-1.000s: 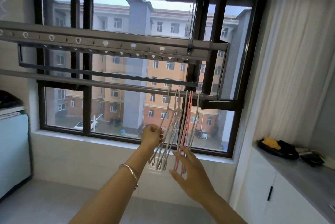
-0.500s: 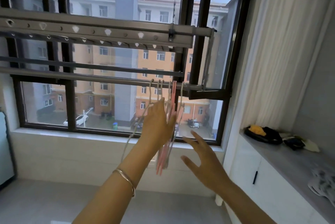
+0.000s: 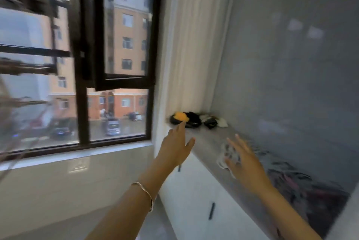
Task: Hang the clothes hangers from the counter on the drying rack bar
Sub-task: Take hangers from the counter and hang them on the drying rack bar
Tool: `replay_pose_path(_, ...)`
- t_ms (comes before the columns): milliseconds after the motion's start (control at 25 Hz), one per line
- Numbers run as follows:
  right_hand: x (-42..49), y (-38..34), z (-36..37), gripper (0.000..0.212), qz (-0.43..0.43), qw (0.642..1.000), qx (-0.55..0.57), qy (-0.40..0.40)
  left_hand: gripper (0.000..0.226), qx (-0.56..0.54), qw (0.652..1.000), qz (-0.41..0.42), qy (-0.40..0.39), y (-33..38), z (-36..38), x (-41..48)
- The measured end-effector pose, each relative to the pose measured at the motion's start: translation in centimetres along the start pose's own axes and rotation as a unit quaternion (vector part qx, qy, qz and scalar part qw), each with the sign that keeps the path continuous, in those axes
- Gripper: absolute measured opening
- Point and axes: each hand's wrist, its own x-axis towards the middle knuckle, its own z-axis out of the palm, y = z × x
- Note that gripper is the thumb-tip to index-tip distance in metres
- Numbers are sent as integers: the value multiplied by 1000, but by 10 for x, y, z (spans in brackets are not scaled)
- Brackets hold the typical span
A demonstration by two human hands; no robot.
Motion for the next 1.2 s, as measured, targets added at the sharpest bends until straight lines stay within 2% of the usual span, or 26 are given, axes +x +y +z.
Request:
replay_pose_path(120,-2,67,-17,56,84,995,-23,39,64,-31,996,40,-70,27,75,39)
replay_pose_path(280,-10,136,-19,54,215,968,-18,128,65,-72,977,103,-170,60,179,83)
replay_pose_path(360,-13,163,-12,59,266,951,-42,154,66,-96,957,138,-235,77,230,99)
replay_pose_path(480,-13,195,6,50,346,925,-34,155,64,-112,919,191,-325,94,293,117)
replay_pose_path(600,-13,228,21,49,442,876,-9,193,61,-79,897,239,-365,102,334,135)
replay_pose_path(680,-16,240,17,37,519,833,-35,190,61,-64,886,259,-379,104,351,147)
replay_pose_path(720,-18,242,15,24,551,813,-39,182,62,-68,880,260,-392,104,359,152)
replay_pose_path(760,-19,243,15,17,571,803,-42,168,63,-75,871,260,-410,104,365,155)
replay_pose_path(840,-26,253,20,37,580,793,-84,166,65,-83,857,262,-436,102,374,158)
replay_pose_path(1000,-29,260,22,13,571,797,-107,167,62,-114,851,249,-448,97,377,166)
replay_pose_path(1080,-18,253,13,14,559,792,-47,240,57,-160,849,243,-441,97,369,171)
replay_pose_path(1200,10,233,-9,12,517,750,121,393,56,-201,846,223,-440,100,346,177)
